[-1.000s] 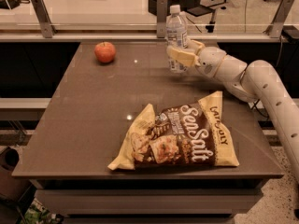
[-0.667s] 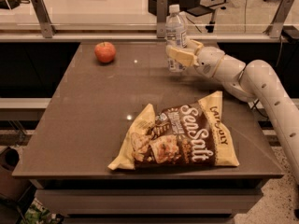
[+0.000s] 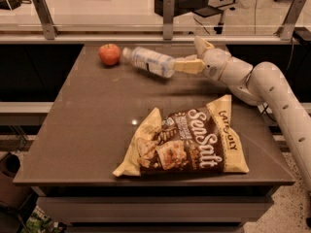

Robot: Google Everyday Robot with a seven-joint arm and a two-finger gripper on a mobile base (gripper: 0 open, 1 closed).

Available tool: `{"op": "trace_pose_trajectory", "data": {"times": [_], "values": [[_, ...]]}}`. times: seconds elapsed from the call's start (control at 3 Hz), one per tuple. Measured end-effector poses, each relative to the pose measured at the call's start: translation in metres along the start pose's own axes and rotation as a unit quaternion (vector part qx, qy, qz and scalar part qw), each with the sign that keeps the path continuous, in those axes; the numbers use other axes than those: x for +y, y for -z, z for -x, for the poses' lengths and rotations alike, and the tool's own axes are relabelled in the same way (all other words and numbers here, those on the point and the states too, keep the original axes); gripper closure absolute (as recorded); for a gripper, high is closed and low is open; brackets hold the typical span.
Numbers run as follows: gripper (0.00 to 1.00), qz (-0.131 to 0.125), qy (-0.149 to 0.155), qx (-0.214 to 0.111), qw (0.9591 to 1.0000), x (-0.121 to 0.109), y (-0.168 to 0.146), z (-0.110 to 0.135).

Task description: Place blue plastic bottle upright

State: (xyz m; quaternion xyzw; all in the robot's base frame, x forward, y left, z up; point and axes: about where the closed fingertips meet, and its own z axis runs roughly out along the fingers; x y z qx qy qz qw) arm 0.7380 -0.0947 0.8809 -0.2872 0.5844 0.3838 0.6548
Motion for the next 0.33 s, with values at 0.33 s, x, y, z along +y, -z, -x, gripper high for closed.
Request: {"op": "trace_pose_trajectory", "data": {"times": [0.33], "values": [[0.0,0.0,0.0,0.0,1.0,0.0,0.0,0.0]]}}
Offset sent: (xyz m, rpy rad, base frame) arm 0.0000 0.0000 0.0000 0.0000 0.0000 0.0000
